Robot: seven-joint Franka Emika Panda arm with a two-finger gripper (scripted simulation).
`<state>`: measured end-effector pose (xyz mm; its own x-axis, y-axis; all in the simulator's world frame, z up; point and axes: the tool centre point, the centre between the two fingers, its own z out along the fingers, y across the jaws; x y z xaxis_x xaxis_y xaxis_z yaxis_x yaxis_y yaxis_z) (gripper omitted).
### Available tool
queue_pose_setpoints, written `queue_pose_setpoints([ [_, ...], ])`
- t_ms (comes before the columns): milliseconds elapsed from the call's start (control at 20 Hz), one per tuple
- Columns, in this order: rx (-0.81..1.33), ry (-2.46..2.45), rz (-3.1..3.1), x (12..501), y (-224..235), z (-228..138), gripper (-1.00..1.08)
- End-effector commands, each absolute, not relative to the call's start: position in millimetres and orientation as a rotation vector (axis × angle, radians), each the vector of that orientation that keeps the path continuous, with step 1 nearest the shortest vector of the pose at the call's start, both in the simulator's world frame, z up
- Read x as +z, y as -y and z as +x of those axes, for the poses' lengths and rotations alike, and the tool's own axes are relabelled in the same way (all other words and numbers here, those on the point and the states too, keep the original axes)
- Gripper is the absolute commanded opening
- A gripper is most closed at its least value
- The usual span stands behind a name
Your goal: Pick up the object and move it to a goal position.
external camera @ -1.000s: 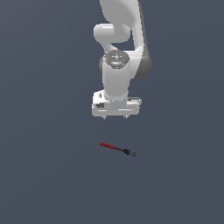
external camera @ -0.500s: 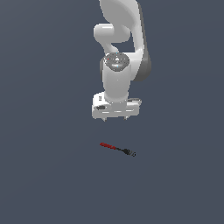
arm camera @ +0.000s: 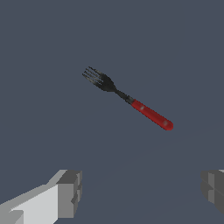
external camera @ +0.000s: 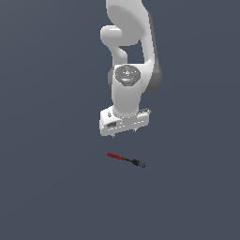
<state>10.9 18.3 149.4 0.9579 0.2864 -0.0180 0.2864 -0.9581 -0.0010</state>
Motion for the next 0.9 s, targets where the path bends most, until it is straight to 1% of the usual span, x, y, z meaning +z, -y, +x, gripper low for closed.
queue_pose_setpoints([
  [0, -0.029, -0.565, 3.086, 143, -19, 16, 1.0],
  [850, -0.024, -1.307, 2.848, 97, -25, 53, 1.0],
])
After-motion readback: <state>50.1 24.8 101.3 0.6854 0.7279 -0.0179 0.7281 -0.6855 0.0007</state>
